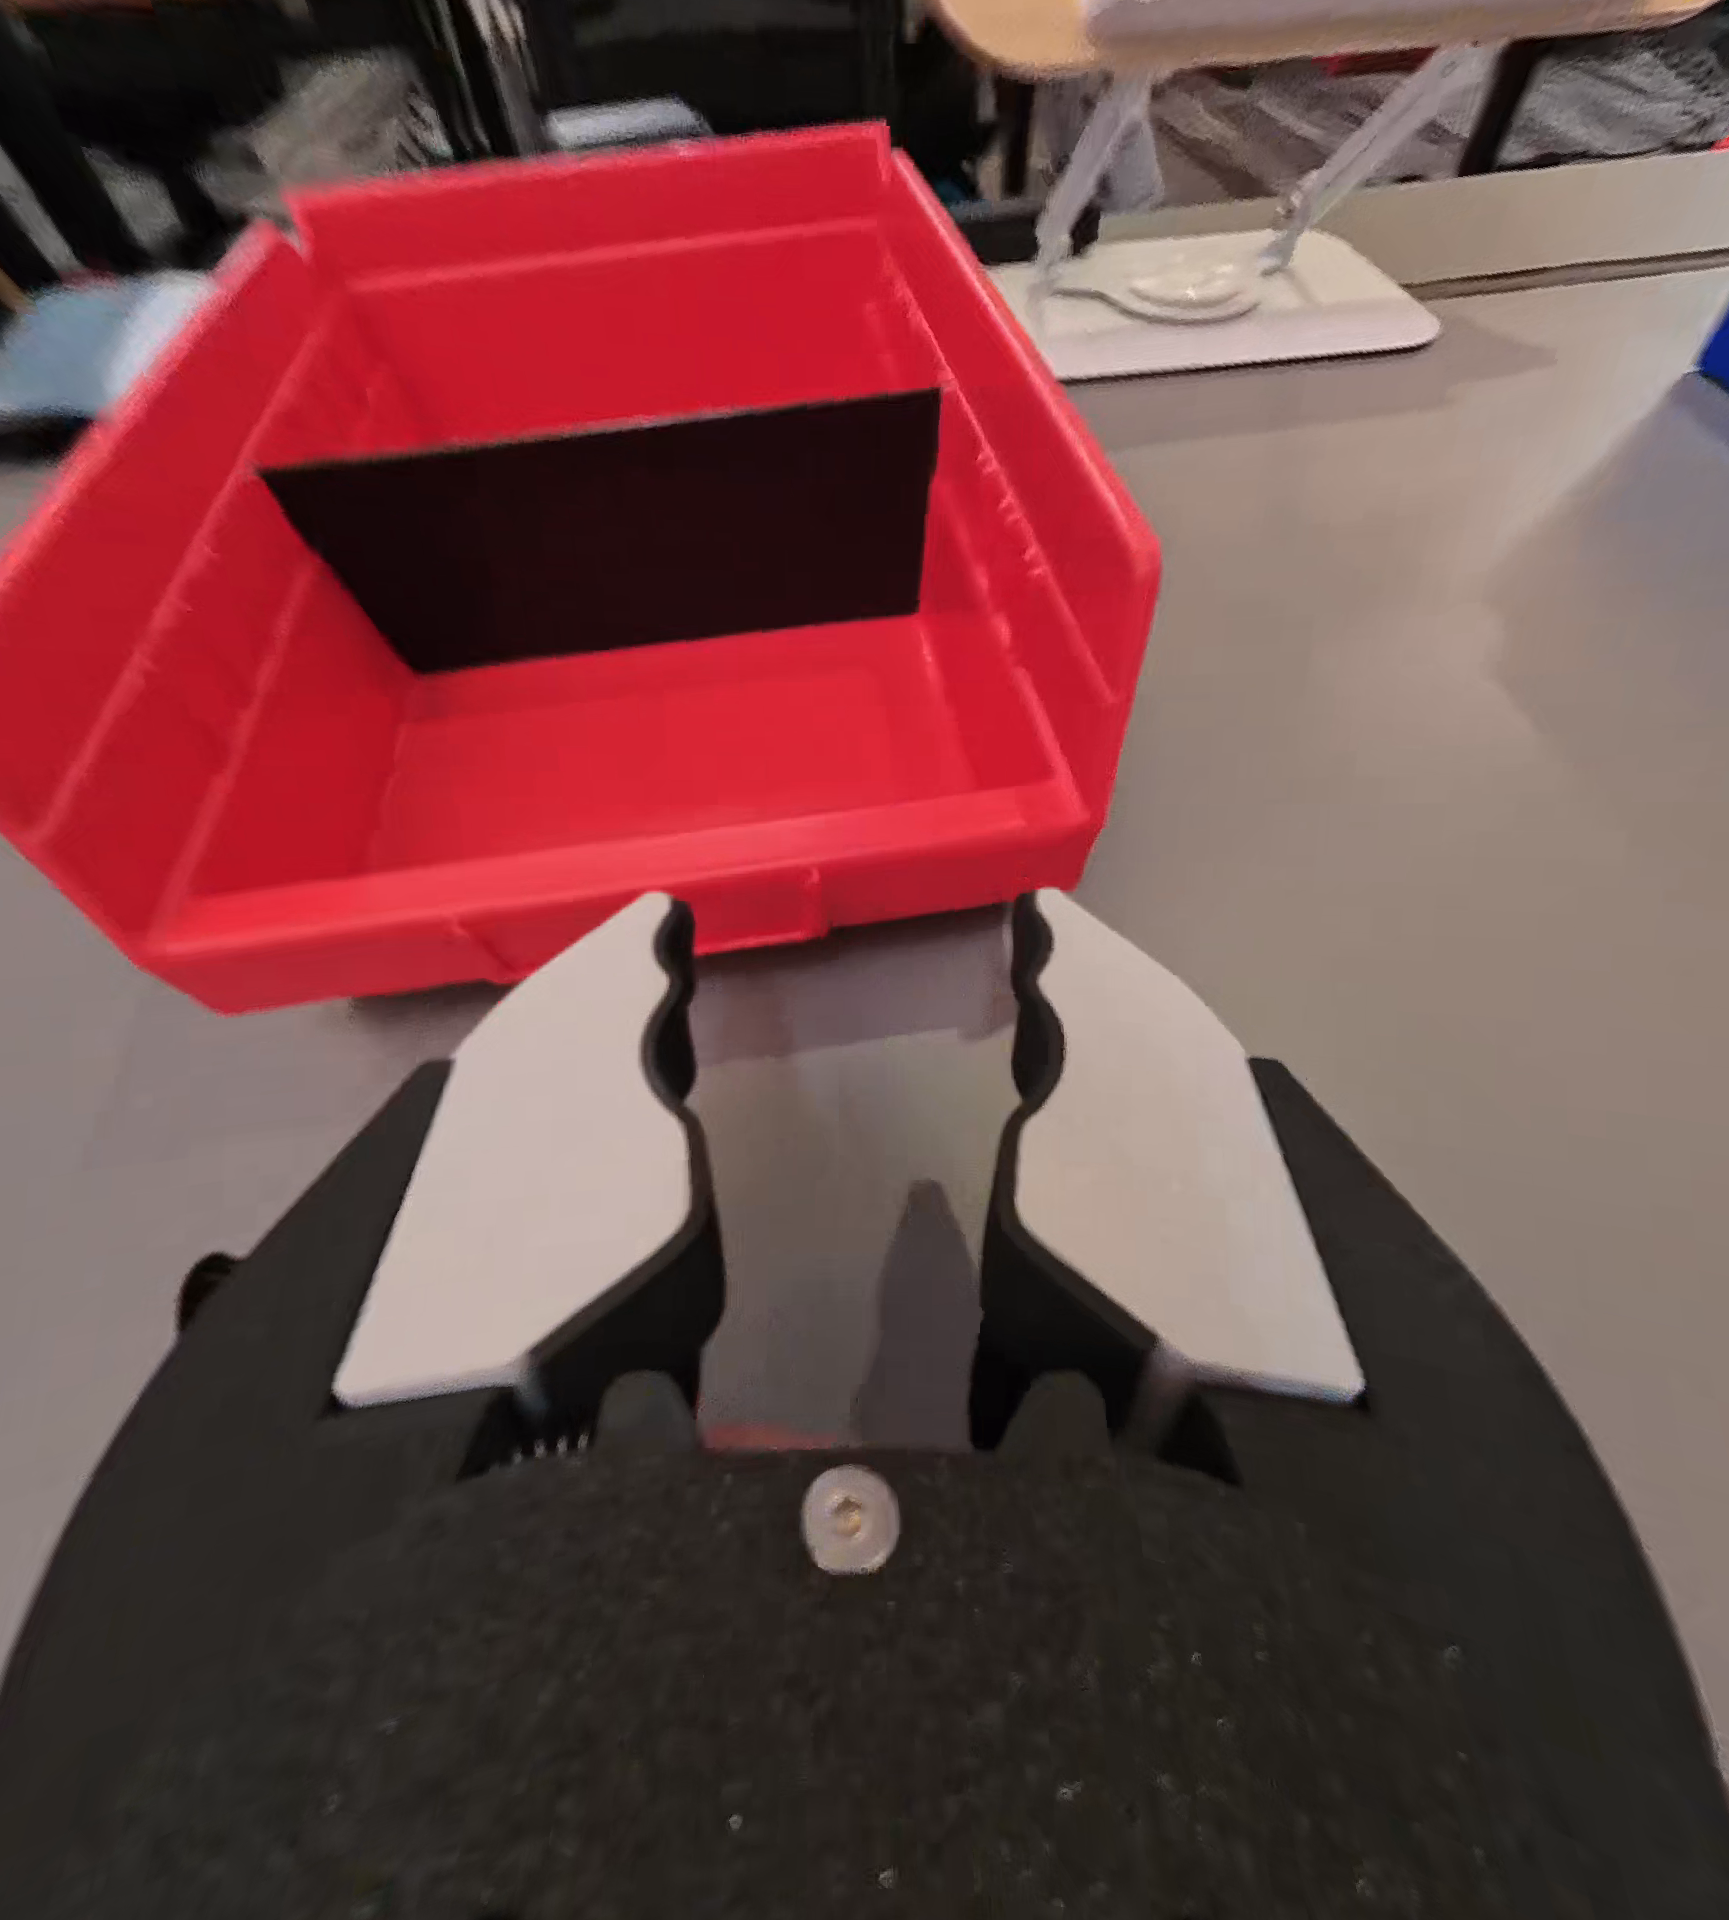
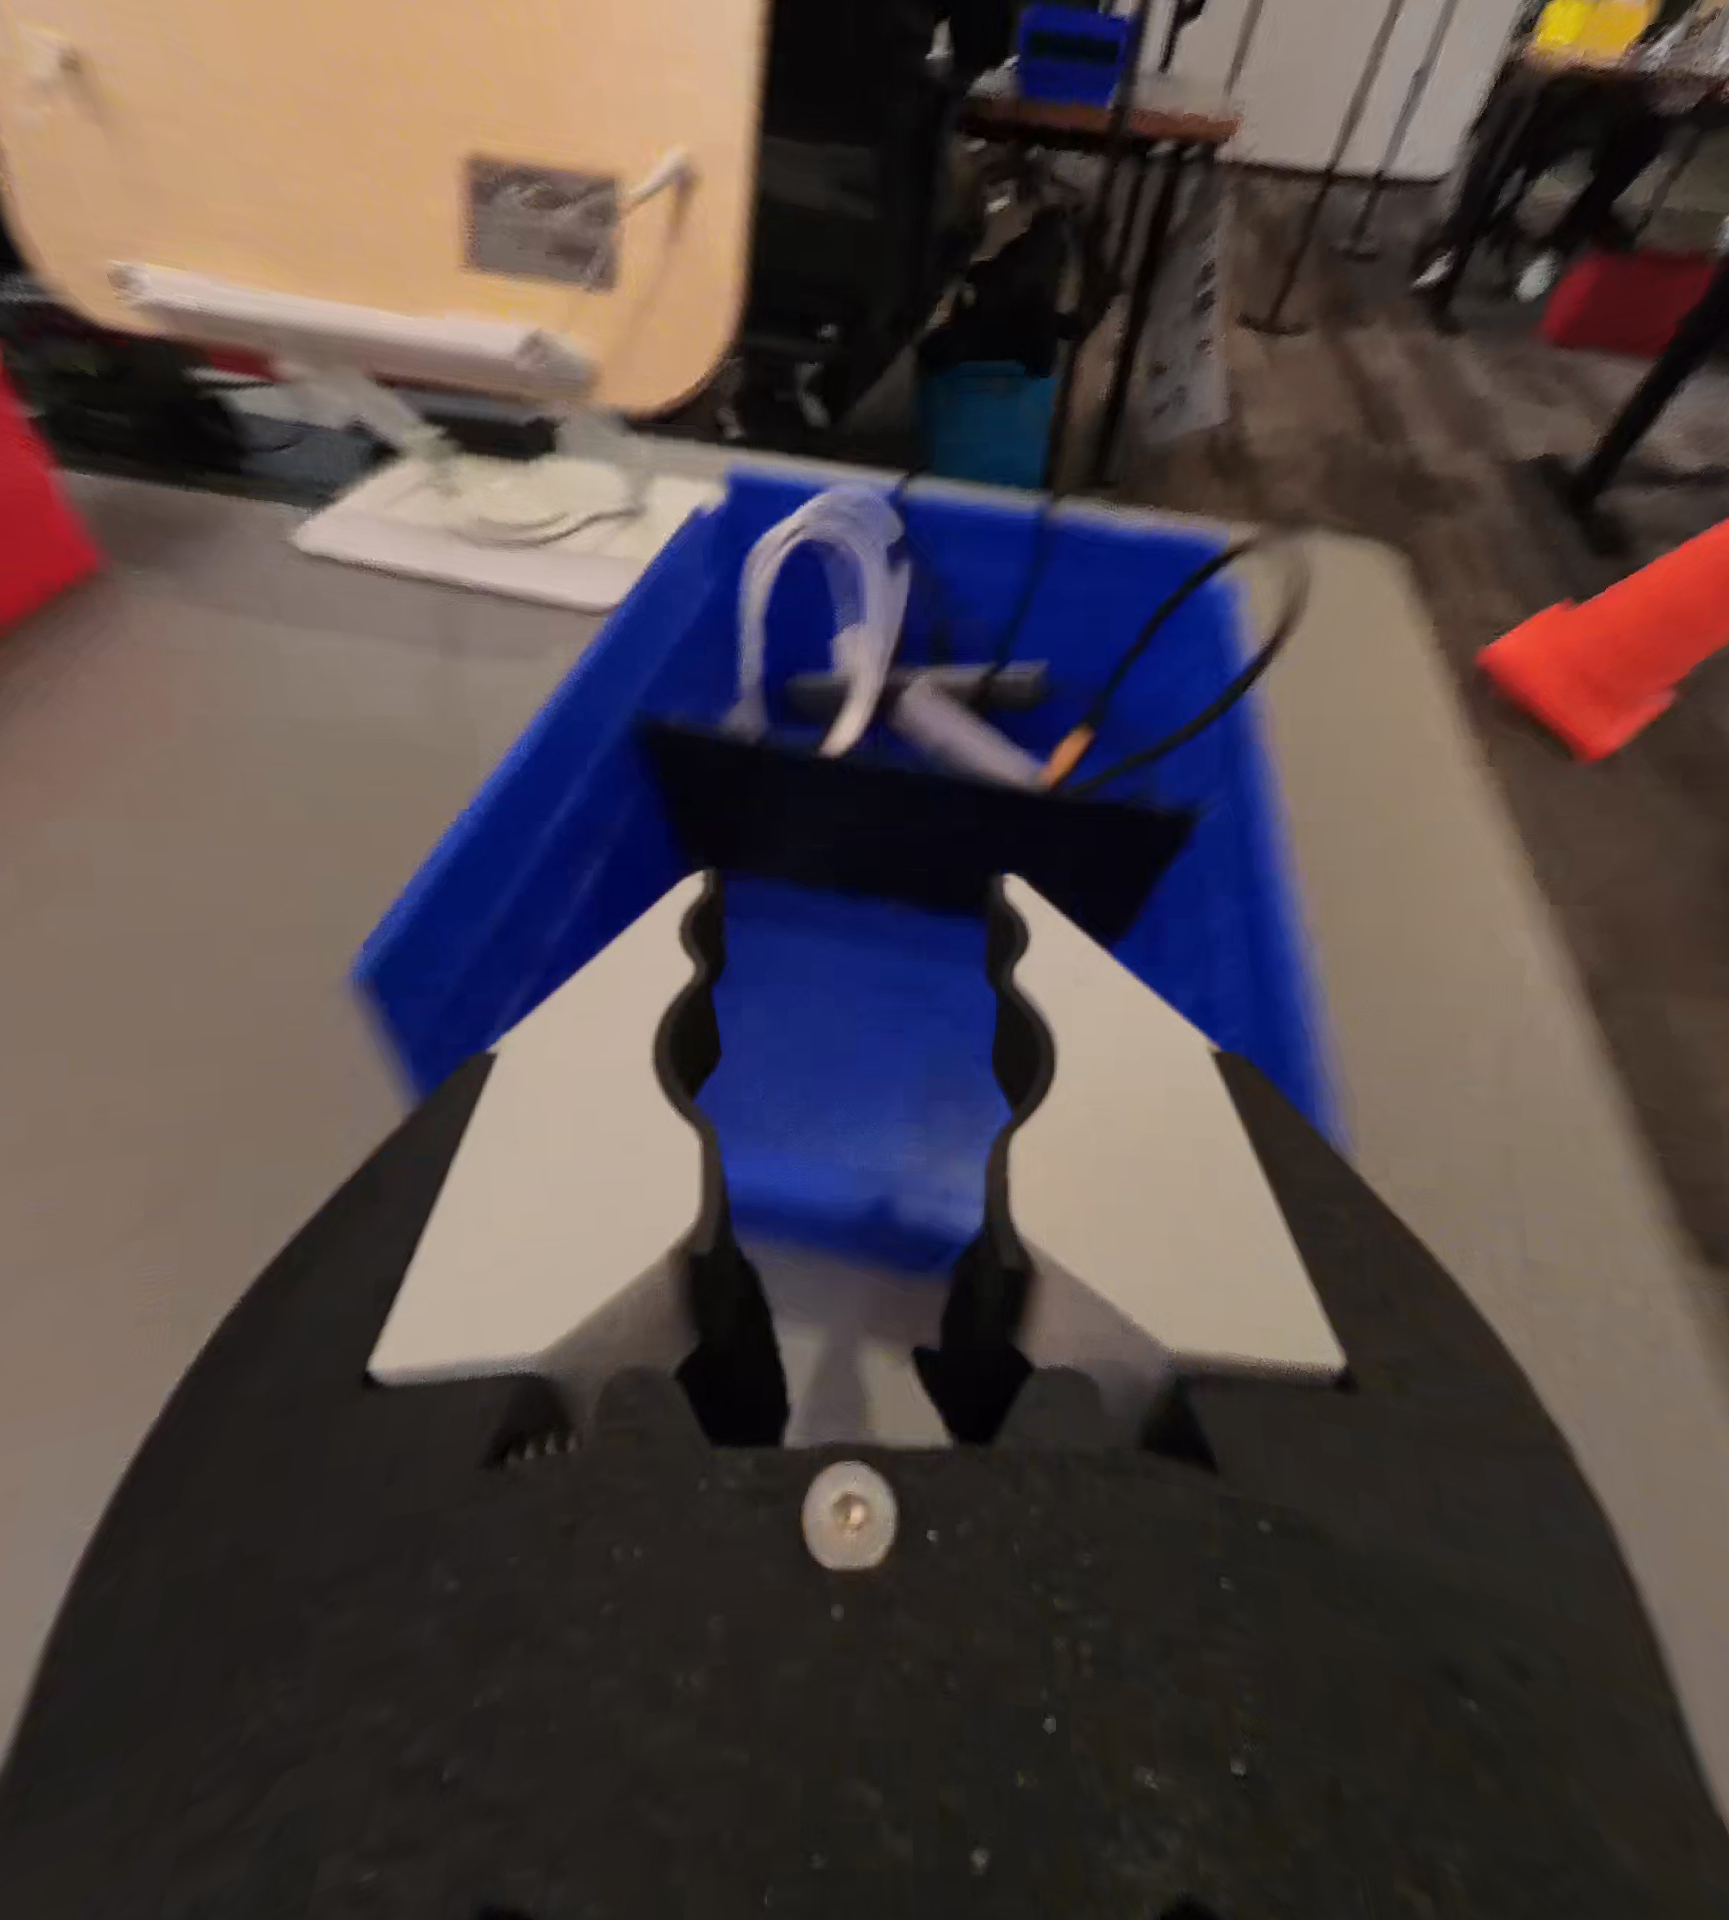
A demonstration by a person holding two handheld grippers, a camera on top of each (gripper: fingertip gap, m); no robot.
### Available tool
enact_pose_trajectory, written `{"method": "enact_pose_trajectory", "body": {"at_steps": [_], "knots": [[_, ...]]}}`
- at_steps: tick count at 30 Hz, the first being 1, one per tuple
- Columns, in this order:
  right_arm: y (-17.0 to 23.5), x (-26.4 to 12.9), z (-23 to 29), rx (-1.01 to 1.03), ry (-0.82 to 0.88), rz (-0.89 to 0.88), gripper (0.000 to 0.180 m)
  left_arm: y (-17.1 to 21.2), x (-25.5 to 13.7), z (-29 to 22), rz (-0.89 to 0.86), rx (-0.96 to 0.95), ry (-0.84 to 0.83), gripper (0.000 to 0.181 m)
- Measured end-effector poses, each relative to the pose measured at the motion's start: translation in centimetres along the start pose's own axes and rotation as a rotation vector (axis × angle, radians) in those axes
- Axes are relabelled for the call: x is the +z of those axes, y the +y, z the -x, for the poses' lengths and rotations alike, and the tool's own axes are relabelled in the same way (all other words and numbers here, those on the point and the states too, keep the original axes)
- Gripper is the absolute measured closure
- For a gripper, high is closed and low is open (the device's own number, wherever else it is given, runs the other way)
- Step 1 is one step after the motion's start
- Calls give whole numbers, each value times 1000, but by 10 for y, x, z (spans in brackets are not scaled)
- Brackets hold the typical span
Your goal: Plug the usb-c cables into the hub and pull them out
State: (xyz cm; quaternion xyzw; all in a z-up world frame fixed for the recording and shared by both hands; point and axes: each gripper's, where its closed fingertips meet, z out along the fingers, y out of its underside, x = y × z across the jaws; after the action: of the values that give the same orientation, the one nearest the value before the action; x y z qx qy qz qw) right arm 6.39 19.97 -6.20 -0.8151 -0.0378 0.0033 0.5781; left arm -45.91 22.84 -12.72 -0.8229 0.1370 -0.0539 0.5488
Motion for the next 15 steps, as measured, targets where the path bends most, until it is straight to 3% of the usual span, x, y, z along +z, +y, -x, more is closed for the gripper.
{"method": "enact_pose_trajectory", "body": {"at_steps": [2,4,8,15], "knots": [[43,-15,36,47,-44,50,118,7,1,-6,53,-62,49,125],[63,-34,49,67,-14,38,119,12,1,-7,82,-65,55,128],[62,-51,43,102,53,0,123,23,0,-8,154,-36,53,122],[87,-35,32,92,75,100,112,33,1,1,206,-52,-20,115]]}}
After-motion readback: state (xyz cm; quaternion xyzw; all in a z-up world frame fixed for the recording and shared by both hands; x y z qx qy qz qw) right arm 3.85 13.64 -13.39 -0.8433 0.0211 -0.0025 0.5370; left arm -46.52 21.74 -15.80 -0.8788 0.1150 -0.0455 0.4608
